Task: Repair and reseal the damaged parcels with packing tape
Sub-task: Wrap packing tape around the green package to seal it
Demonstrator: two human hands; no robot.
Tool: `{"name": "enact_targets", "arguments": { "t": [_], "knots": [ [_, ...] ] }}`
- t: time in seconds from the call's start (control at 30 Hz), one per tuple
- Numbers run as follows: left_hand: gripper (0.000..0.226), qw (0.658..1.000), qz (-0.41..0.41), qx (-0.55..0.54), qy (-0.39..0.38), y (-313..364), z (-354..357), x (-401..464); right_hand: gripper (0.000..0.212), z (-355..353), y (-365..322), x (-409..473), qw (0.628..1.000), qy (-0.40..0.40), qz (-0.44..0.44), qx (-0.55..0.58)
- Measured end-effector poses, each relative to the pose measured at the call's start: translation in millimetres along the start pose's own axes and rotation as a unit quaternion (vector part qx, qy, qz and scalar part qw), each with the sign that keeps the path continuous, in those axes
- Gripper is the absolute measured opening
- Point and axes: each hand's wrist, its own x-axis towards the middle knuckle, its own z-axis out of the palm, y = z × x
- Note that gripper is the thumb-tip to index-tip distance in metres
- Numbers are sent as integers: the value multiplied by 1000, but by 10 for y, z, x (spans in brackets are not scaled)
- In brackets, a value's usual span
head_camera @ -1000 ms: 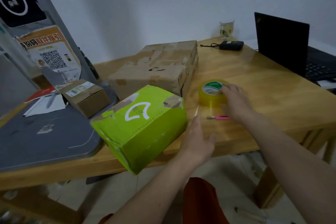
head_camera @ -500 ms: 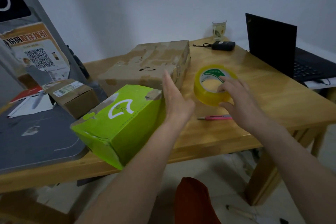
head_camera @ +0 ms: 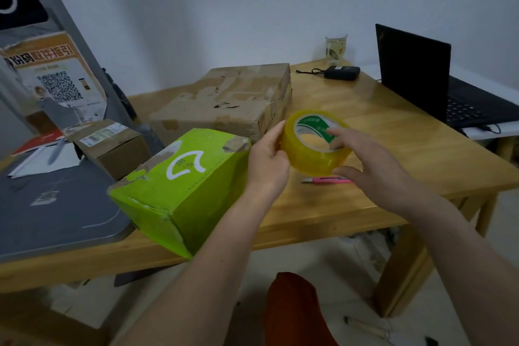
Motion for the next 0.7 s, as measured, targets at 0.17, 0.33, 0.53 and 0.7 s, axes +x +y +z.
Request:
{"name": "enact_targets", "arguments": {
  "t": [0.17, 0.33, 0.53, 0.7],
  "knots": [
    [64, 986, 103, 123, 51, -24, -7, -359, 40, 108, -101, -46, 996, 8, 43, 83],
    [59, 956, 216, 183, 73, -40, -87, -660, 41, 257, -260, -121, 984, 30, 65, 162],
    [42, 978, -11, -113, 175, 149, -264, -933, 29, 438, -496, -380, 928, 10, 68, 366],
    [58, 887, -215, -409, 20, 394, -492, -823, 29, 622, -771, -587, 937, -22, 33, 346]
  ]
}}
